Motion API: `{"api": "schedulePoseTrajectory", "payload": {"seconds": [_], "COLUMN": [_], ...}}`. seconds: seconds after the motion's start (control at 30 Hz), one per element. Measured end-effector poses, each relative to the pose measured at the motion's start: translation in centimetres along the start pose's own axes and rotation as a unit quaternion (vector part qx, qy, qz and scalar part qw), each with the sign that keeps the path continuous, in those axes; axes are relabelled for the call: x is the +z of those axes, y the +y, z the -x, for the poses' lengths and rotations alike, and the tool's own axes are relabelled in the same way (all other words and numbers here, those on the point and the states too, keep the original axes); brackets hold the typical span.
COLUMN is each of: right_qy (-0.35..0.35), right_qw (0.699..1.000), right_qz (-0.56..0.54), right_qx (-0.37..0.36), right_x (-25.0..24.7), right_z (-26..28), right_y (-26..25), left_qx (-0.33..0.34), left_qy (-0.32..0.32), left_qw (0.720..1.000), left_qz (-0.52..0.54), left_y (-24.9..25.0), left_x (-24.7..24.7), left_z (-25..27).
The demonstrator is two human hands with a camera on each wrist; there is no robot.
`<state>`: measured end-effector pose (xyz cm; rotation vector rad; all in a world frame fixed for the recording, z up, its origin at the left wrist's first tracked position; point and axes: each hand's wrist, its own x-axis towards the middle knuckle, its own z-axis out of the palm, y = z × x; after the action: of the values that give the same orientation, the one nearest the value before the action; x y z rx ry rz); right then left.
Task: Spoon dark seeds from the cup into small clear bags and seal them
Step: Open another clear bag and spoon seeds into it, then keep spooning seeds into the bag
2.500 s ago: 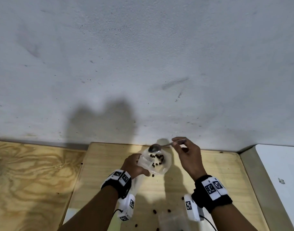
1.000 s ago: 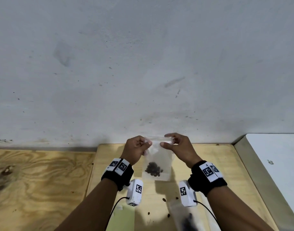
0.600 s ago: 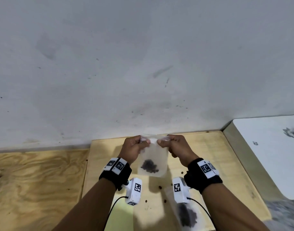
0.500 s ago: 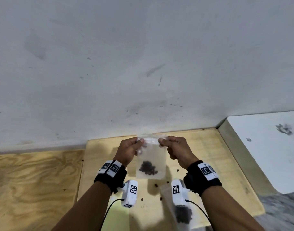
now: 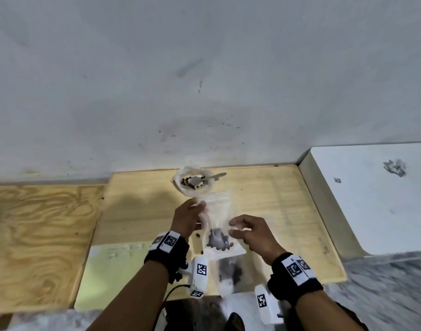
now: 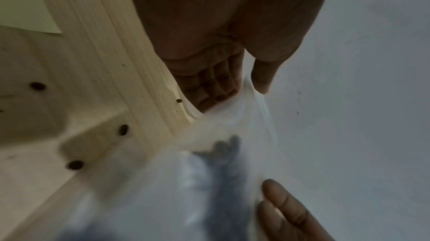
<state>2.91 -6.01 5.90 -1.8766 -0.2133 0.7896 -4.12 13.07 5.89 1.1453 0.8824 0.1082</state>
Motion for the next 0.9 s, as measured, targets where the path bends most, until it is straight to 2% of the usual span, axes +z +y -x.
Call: {"api": "schedulePoseTrajectory", "payload": {"seconds": [0.07,0.13,0.23,0.4,0.53,0.6,0.67,0.73,0.83,0.9], "right_qy": [0.036,0.023,-0.026,-0.088,-0.106,-0.108,-0.081,-0.007,0.100,0.122], "right_qw": [0.999,0.999,0.992,0.950,0.929,0.926,0.941,0.963,0.965,0.953], "right_qz": [-0.032,-0.023,0.119,0.297,0.355,0.361,0.327,0.269,0.241,0.265], "right_qx": [0.026,0.035,0.028,0.043,0.020,0.010,0.004,-0.005,0.028,0.084], "right_x": [-0.7,-0.9,-0.6,0.5,1.1,1.0,0.1,-1.8,-5.2,-7.0], "right_z": [0.7,1.4,1.5,1.8,2.0,2.1,2.1,2.0,1.2,0.4], "right_y": [1.8,3.2,5.5,8.4,9.6,9.9,9.9,9.5,9.6,10.4], "left_qx": [0.016,0.039,0.043,-0.004,-0.021,-0.023,-0.006,0.031,0.080,0.087], "left_qy": [-0.024,-0.031,-0.011,0.024,0.021,0.016,0.035,0.068,0.073,0.049], "left_qw": [0.999,0.992,0.968,0.956,0.951,0.939,0.910,0.897,0.906,0.922], "left_qz": [-0.018,-0.114,-0.248,-0.292,-0.309,-0.344,-0.413,-0.437,-0.409,-0.375], "left_y": [-2.2,-4.6,-8.1,-12.0,-13.1,-13.1,-12.9,-12.4,-11.0,-10.2], "left_x": [0.3,0.4,0.6,0.4,0.4,0.4,0.3,0.7,3.1,5.7], "left_z": [1.4,2.6,4.1,5.0,5.2,5.2,5.2,5.2,5.1,4.2]}}
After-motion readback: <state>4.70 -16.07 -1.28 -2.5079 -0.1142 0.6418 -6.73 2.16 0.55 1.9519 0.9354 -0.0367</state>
